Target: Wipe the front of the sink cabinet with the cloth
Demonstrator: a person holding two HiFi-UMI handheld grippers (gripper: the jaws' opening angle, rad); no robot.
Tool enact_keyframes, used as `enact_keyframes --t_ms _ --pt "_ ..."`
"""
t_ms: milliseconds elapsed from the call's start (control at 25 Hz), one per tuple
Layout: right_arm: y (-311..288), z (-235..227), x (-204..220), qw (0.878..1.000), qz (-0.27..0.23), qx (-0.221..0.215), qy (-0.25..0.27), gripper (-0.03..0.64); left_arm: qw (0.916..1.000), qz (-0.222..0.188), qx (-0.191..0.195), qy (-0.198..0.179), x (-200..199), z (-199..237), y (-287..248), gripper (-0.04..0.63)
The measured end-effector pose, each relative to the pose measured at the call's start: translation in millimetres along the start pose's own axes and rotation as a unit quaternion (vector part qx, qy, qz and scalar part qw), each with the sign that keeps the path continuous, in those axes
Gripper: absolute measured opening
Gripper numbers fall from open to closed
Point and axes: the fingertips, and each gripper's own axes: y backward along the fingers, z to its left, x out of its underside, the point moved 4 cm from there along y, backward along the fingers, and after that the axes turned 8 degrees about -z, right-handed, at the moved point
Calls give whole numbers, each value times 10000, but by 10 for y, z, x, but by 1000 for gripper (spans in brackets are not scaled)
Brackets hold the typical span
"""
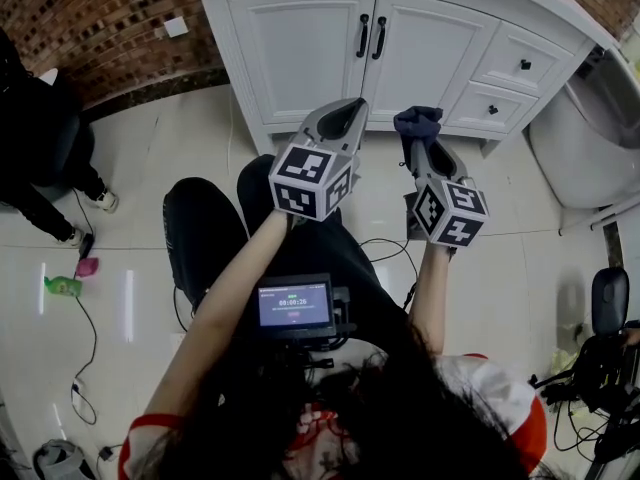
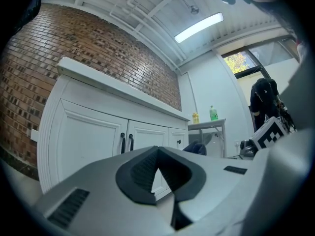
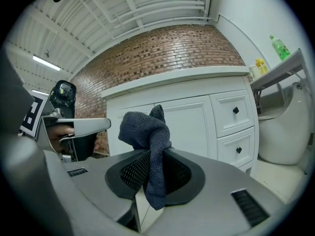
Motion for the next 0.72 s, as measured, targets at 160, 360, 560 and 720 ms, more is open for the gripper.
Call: enact_keyframes --t_ms 160,360,560,720 --pt "32 34 16 10000 10 -36 17 87 10000 -21 -53 -3 -16 7 43 35" --pt "32 88 -10 9999 -20 -100 24 87 9999 6 -98 29 -3 38 49 35" --pt "16 52 -14 9999 -7 -135 18 87 9999 55 -121 36 30 29 -16 35" --pt "15 17 6 9999 6 -113 23 87 9999 72 -121 56 60 28 -47 35"
